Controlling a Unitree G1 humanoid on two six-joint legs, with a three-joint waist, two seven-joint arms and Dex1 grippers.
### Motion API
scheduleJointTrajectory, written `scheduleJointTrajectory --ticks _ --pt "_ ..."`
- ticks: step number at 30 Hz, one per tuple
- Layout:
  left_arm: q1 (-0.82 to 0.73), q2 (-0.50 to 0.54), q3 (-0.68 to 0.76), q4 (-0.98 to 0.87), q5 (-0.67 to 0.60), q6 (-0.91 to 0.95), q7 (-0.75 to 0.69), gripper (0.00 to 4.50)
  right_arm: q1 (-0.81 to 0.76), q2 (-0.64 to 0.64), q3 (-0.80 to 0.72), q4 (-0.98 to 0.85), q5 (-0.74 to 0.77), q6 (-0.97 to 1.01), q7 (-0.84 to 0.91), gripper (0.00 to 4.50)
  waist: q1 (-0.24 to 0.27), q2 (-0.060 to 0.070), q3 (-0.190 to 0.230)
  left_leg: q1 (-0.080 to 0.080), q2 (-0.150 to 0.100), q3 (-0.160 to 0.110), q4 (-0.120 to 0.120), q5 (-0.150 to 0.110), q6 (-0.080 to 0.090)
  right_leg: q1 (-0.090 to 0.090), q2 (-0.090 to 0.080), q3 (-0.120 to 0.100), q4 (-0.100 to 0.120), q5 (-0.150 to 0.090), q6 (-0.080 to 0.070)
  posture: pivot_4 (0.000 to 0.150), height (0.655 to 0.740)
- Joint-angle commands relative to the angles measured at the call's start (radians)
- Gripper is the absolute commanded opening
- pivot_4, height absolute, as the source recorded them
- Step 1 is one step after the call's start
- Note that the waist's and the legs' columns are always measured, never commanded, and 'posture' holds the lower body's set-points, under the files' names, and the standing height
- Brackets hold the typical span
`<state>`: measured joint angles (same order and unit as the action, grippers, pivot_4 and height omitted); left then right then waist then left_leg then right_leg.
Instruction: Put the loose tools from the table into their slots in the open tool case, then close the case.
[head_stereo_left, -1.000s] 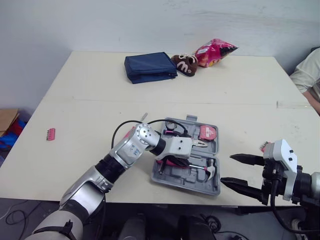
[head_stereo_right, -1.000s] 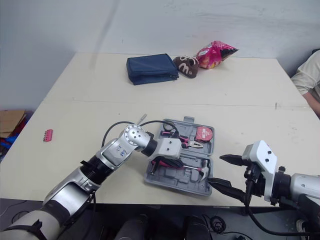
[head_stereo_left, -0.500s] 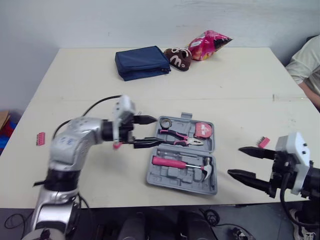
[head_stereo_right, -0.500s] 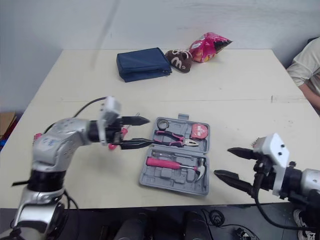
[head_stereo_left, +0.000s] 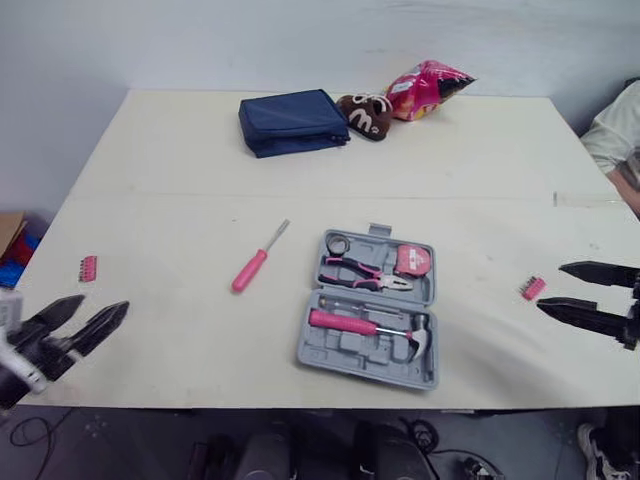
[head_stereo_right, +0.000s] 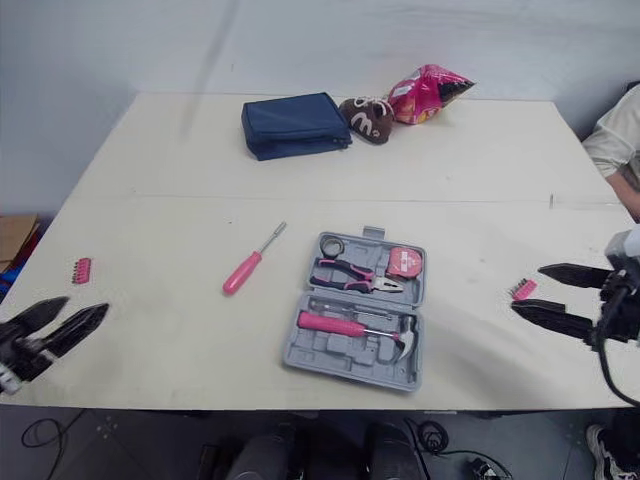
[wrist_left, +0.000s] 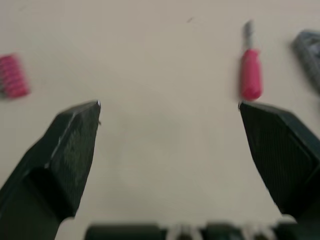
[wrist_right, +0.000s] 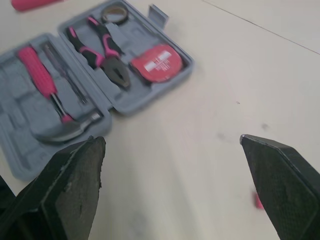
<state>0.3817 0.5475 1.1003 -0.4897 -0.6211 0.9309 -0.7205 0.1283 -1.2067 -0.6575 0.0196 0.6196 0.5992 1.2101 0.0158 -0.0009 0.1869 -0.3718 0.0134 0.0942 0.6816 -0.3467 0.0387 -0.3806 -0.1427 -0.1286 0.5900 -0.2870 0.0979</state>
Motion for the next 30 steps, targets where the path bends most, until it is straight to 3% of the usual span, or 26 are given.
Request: scheduleJointTrajectory --ticks 1,3,7,11,15,20,30 --pt "0.085 -0.001 0.083 0.055 0.005 -0.083 -0.024 4.47 -0.027 -0.030 -0.017 0.128 -0.053 -0.060 0.042 4.50 -0.005 0.000 0.000 0.000 0.000 0.000 0.000 -0.001 0.000 0.000 0.000 0.000 0.000 0.000 -0.001 0.150 0.7338" --pt "0.111 0.014 0.073 0.094 0.019 -0.121 -0.018 4.47 -0.059 -0.024 -0.015 0.157 -0.060 -0.067 0.037 4.50 -0.004 0.005 0.002 -0.001 0.001 0.000 -0.001 -0.001 -0.001 -0.003 0.000 -0.001 0.000 -0.001 -0.002 0.150 0.7338" --pt "0.097 0.033 -0.001 0.017 -0.011 -0.150 -0.002 4.47 -0.092 0.021 0.008 0.001 0.010 0.006 0.037 4.50 0.000 0.012 0.003 -0.005 0.001 0.000 -0.001 0.000 0.000 -0.009 0.000 0.000 0.003 -0.001 -0.002 0.150 0.7338" --pt "0.020 0.056 -0.026 0.099 -0.003 -0.120 0.100 4.47 -0.146 0.060 0.077 -0.165 0.067 0.062 -0.009 4.50 0.002 0.013 0.003 -0.006 0.001 0.001 -0.002 0.000 0.000 -0.010 0.000 0.001 0.006 -0.001 -0.002 0.150 0.7338" --pt "-0.137 0.080 -0.095 0.271 0.115 -0.117 0.322 4.47 -0.342 0.145 0.227 -0.378 0.224 0.165 -0.111 4.50 -0.009 0.016 0.004 -0.006 0.001 0.003 -0.003 0.003 -0.004 -0.012 0.001 0.003 0.009 -0.001 -0.001 0.150 0.7338" --pt "-0.263 0.107 -0.210 0.344 0.130 -0.111 0.367 4.47 -0.555 0.260 0.409 -0.527 0.344 0.223 -0.180 4.50 -0.015 0.008 0.004 -0.007 0.001 0.003 -0.006 0.005 -0.005 -0.015 0.001 0.002 0.009 -0.001 -0.001 0.150 0.7338" --pt "-0.490 0.173 -0.387 0.675 0.236 -0.251 0.401 4.47 -0.729 0.355 0.576 -0.521 0.314 0.202 -0.180 4.50 -0.016 0.001 0.002 -0.016 0.000 0.004 -0.001 0.008 0.000 -0.022 0.001 -0.003 0.017 0.000 0.000 0.150 0.7338"
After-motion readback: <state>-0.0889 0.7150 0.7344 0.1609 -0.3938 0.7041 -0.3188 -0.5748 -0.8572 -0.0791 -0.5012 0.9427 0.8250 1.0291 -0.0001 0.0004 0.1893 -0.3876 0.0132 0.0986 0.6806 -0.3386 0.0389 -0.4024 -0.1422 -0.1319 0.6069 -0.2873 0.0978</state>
